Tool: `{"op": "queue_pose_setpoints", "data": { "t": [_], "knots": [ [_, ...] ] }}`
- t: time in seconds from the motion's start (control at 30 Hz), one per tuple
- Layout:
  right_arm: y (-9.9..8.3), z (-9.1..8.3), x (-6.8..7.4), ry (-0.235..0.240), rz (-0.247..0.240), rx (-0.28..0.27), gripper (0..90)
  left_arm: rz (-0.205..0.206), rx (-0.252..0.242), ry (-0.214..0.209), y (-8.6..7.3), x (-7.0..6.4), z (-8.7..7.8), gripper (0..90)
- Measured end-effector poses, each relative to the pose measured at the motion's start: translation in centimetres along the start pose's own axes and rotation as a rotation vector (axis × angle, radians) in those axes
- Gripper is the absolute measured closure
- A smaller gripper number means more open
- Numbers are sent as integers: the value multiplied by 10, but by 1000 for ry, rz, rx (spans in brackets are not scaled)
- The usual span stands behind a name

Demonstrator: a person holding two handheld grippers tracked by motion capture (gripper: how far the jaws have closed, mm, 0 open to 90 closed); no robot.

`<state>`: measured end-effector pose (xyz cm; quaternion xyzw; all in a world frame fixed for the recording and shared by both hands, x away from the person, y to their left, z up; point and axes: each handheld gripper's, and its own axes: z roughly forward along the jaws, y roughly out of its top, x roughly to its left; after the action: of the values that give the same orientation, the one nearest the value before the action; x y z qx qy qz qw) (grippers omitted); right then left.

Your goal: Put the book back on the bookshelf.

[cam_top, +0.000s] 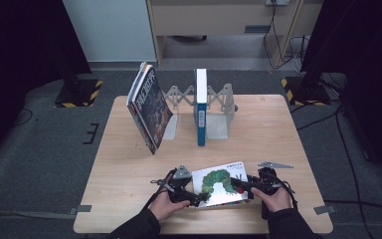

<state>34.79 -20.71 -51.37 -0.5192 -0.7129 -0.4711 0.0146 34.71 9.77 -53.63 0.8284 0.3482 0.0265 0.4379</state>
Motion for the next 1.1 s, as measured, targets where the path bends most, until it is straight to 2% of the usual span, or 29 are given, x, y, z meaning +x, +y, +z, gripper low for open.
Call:
{"op": "queue_pose_setpoints", "data": {
  "t": [0.3,0.4,0.67,1.1],
  "knots": [
    [3,7,-7,-8,-21,43,477,9,8,1,0,0,0,29],
    [4,6,-7,-4,-13,44,496,11,8,0,0,-1,1,16],
    [6,2,-8,7,-16,25,577,20,15,0,0,-1,1,9],
    [13,-7,-4,65,-12,-60,736,-29,1,-9,1,2,-3,58]
  ]
}}
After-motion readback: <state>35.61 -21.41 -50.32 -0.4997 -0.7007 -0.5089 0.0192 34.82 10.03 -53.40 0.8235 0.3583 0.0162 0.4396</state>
